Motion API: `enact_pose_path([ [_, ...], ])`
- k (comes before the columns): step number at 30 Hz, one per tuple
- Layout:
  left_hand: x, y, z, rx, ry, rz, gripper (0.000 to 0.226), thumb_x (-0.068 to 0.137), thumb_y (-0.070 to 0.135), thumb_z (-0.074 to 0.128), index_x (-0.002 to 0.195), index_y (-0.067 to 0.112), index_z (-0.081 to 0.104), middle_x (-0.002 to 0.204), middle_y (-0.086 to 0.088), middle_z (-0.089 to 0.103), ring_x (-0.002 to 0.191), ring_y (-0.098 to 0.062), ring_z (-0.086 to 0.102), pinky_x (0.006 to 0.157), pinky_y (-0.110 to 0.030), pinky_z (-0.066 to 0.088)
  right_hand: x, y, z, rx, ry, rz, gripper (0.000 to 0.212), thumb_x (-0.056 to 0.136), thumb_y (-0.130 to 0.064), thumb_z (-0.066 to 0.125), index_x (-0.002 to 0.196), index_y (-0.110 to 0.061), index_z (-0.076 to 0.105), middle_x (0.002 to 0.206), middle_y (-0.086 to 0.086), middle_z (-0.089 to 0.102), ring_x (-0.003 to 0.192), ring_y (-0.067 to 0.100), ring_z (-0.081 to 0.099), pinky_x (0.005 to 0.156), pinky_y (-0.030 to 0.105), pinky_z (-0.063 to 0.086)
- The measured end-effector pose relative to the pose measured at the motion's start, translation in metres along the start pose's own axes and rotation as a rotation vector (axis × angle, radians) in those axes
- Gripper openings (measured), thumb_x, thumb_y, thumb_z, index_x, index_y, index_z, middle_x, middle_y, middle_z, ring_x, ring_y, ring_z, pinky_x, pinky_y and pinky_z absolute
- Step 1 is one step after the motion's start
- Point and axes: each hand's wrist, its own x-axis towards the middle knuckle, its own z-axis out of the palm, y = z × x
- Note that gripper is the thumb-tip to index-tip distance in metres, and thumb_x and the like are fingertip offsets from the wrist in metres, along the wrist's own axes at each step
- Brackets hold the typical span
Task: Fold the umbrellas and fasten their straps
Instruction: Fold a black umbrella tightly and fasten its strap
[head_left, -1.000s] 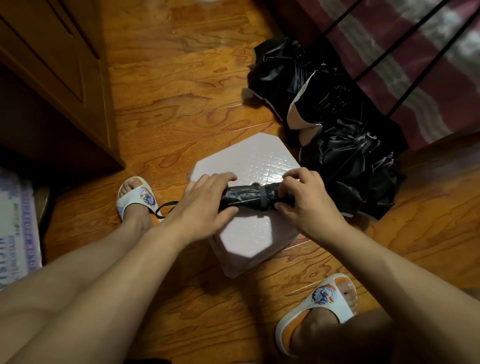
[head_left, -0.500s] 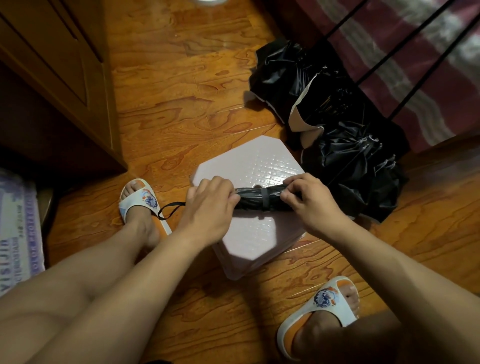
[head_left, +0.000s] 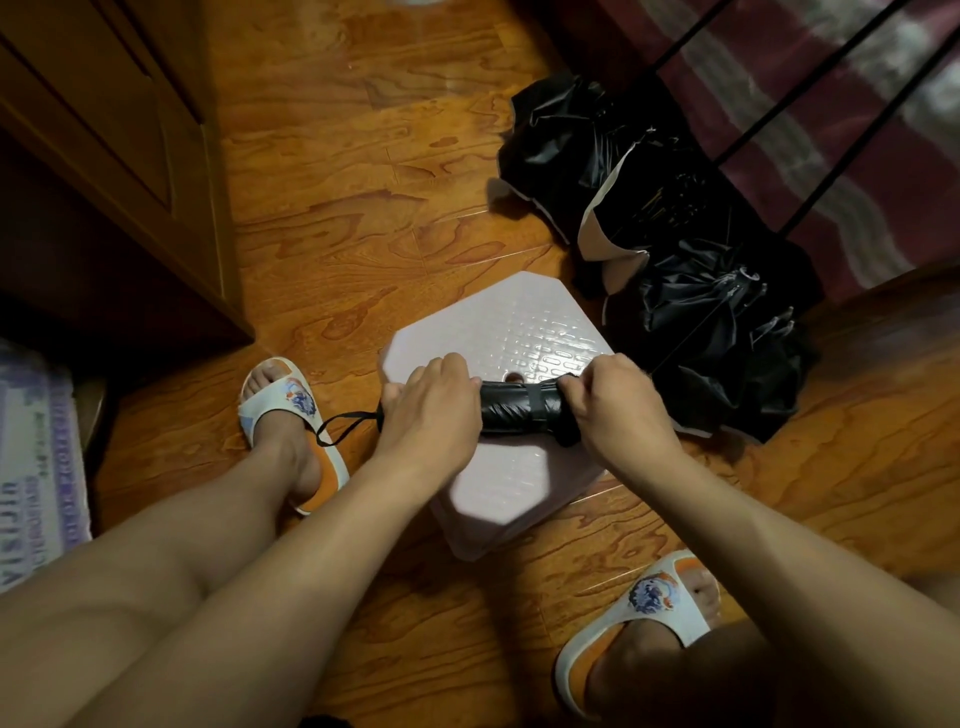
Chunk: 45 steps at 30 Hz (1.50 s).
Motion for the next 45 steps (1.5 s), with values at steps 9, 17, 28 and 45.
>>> enact_pose_path([
  [9,-0.006,-0.041,-0.002,-0.031,-0.056,0.444,0.037,0.101,0.038,0.054,0.138,0.039,0.052,0.137,0.004,0.045,0.119,-0.02,0.048,0.095,-0.044,0.04,0.02,0.004,-0.004,0.229,0.008,0.187,0.021,0.092,-0.027,0.072,0.085,-0.018,0.053,0.087,0.0,0.059,0.091,0.024,0.057,0.074,0.036,0.043],
  [17,0.008,-0.042,-0.002,0.096,-0.078,0.431,0.043,0.105,0.041,0.045,0.147,0.034,0.046,0.139,0.011,0.053,0.126,-0.017,0.042,0.1,-0.039,0.031,0.004,0.024,-0.013,0.071,0.013,-0.337,0.03,0.102,-0.038,0.054,0.126,-0.025,0.067,0.134,-0.002,0.053,0.129,0.022,0.04,0.106,0.04,0.037],
  [28,-0.001,-0.029,-0.001,0.075,0.153,0.305,0.026,0.102,0.018,0.048,0.127,0.026,0.053,0.107,0.0,0.06,0.105,-0.027,0.052,0.09,-0.04,0.028,-0.008,0.051,-0.008,-0.253,-0.062,-0.567,0.081,0.079,-0.042,0.08,0.147,-0.024,0.04,0.147,-0.002,0.044,0.137,0.023,0.033,0.114,0.048,0.034],
  [45,0.012,-0.018,0.009,-0.209,0.141,0.286,0.008,0.099,0.03,0.058,0.093,0.028,0.053,0.104,0.011,0.049,0.104,-0.017,0.042,0.093,-0.035,0.027,0.011,0.02,-0.01,0.15,-0.019,-0.319,0.019,0.09,-0.025,0.074,0.093,-0.03,0.057,0.108,-0.007,0.056,0.113,0.013,0.04,0.092,0.03,0.034],
])
